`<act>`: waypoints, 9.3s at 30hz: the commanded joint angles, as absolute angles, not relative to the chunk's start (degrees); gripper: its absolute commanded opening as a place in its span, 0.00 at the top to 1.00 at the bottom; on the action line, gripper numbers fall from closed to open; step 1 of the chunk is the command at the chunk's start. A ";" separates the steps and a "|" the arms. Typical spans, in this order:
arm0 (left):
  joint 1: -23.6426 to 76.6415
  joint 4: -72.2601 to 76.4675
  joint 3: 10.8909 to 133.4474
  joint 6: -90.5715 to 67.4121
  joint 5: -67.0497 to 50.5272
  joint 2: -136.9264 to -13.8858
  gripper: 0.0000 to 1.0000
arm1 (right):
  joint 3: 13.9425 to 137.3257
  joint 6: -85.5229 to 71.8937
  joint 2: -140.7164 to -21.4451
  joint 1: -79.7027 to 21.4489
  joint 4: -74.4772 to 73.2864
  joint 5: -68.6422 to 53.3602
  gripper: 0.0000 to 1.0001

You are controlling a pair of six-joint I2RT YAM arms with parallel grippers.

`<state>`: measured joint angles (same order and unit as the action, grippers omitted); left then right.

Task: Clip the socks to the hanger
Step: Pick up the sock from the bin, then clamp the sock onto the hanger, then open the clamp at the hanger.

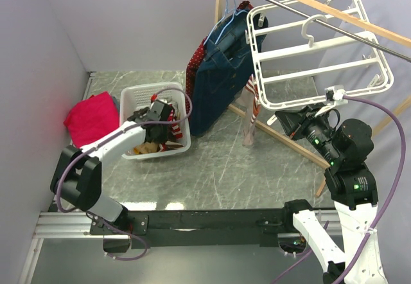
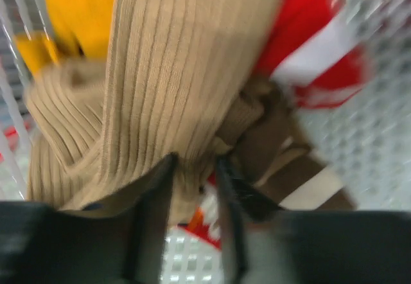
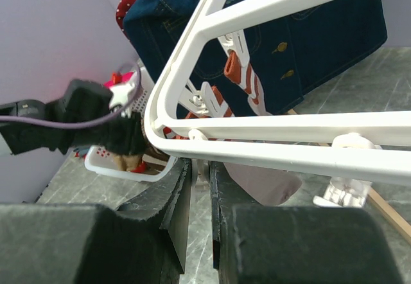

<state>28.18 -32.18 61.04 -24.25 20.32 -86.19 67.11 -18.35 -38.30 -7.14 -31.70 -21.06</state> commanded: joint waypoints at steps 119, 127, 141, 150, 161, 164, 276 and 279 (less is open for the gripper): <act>70.58 8.97 79.89 -10.28 12.57 -83.41 0.99 | 68.20 -21.62 -38.58 -6.86 -30.85 -19.51 0.89; 71.37 9.05 80.16 -9.41 12.66 -83.50 0.99 | 68.64 -21.01 -38.58 -6.86 -31.64 -18.46 0.89; 72.42 8.26 79.54 -7.91 14.68 -83.58 0.99 | 69.00 -20.74 -38.76 -6.86 -32.43 -16.88 0.89; 72.42 8.88 81.21 -7.30 16.17 -83.93 0.99 | 68.47 -20.65 -38.58 -6.86 -32.52 -17.14 0.89; 72.51 9.14 85.78 -5.89 15.38 -86.57 0.99 | 68.73 -20.74 -38.41 -6.86 -32.96 -17.40 0.89; 72.60 9.14 86.04 -5.71 15.56 -86.22 0.99 | 68.82 -20.65 -38.23 -6.86 -33.13 -17.40 0.76; 66.18 -10.37 104.85 -16.79 38.32 -96.94 0.37 | 79.63 -8.00 -38.41 -8.09 -44.65 5.54 0.32; 65.30 -10.90 104.94 -17.31 37.80 -96.94 0.37 | 79.10 -6.86 -38.93 -8.00 -44.04 6.24 0.35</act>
<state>66.02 -12.75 103.55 -16.25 37.04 -99.29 78.48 -9.02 -37.71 -7.90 -47.29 7.29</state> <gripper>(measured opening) 0.628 0.665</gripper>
